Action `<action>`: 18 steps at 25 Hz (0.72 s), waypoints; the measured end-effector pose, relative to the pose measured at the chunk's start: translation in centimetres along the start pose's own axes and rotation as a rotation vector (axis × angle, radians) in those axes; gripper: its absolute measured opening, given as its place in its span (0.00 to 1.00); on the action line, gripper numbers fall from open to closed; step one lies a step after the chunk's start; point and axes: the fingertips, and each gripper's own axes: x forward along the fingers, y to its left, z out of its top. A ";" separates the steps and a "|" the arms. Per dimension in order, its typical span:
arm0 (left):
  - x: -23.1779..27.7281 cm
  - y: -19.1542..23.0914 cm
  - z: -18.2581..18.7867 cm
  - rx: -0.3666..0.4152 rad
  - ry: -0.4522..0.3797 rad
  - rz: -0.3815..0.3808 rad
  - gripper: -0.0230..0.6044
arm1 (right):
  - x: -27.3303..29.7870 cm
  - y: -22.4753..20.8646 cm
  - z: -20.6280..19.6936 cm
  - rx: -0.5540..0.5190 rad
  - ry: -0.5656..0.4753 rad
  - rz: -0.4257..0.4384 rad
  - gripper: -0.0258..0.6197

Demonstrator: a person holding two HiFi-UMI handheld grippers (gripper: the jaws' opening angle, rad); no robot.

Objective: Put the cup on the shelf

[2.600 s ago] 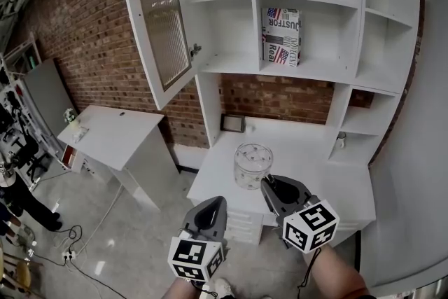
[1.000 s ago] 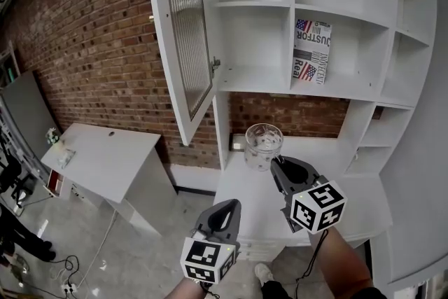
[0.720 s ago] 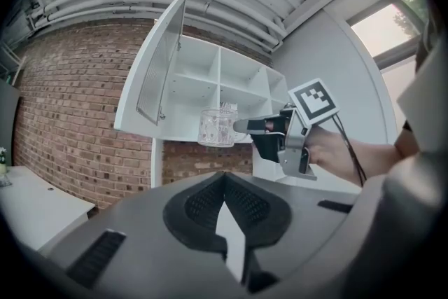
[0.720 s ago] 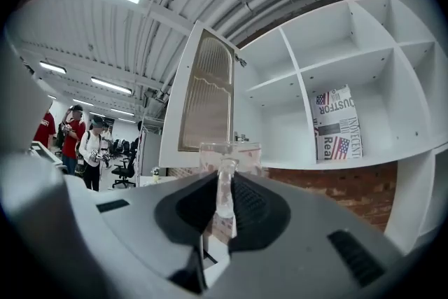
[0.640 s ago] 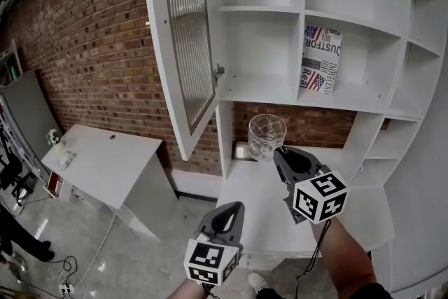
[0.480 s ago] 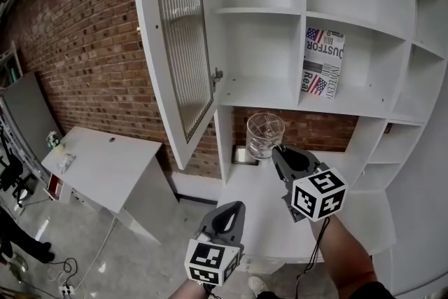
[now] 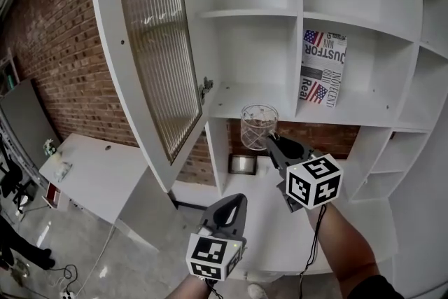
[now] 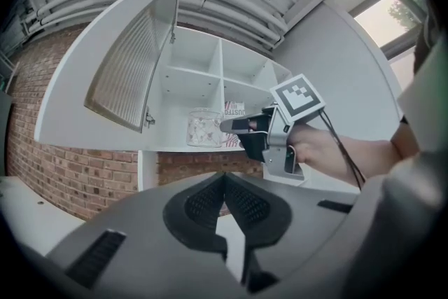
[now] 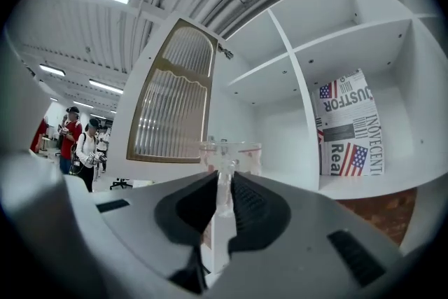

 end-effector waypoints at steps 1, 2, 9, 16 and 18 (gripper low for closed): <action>0.7 0.1 0.1 0.002 -0.002 -0.002 0.04 | 0.5 -0.6 0.1 -0.002 0.001 -0.004 0.09; 1.3 0.2 0.2 0.002 -0.002 -0.004 0.04 | 1.0 -1.2 0.2 -0.002 0.003 -0.008 0.09; 4.6 1.0 0.4 -0.006 0.005 -0.016 0.04 | 4.8 -4.4 0.6 0.003 0.017 -0.034 0.09; 6.8 2.7 0.4 0.002 -0.001 -0.008 0.04 | 8.5 -7.0 0.6 -0.001 0.051 -0.076 0.09; 7.2 3.2 0.3 0.001 0.002 -0.004 0.04 | 9.5 -7.6 0.5 0.000 0.062 -0.086 0.09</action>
